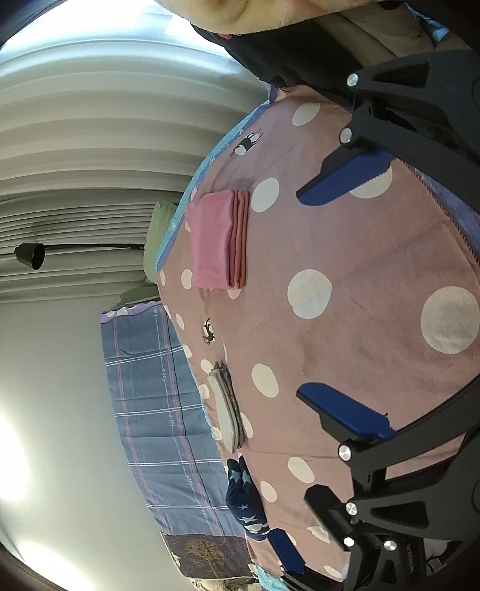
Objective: Fold small clothes
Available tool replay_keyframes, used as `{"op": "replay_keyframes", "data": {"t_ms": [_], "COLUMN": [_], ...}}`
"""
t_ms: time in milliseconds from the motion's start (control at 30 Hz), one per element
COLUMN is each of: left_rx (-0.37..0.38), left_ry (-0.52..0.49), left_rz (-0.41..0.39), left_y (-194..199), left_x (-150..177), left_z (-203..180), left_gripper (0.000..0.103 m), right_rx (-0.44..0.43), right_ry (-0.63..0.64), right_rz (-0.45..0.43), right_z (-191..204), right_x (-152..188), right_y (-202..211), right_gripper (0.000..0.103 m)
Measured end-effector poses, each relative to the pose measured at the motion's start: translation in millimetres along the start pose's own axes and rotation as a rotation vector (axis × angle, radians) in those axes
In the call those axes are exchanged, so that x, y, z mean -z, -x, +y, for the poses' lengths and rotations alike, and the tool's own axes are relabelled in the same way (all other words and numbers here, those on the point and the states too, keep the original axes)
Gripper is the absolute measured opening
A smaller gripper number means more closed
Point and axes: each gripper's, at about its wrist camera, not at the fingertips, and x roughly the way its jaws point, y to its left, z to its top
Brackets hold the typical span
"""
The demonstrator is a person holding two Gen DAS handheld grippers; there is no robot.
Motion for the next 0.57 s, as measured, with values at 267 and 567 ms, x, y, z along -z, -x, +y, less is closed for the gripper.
{"op": "replay_keyframes", "data": {"t_ms": [267, 567], "left_rx": [0.006, -0.010], "left_ry": [0.010, 0.014], "left_rz": [0.016, 0.045], "left_y": [-5.6, -13.6], "left_x": [2.6, 5.4], "left_z": [0.7, 1.8], "left_gripper": [0.101, 0.101], "right_rx": [0.018, 0.013], "right_ry": [0.005, 0.007], "right_rz": [-0.001, 0.013], "right_z": [-0.6, -0.1], "right_x": [1.3, 3.5], "right_y": [-0.7, -6.1], "right_gripper": [0.098, 0.098]}}
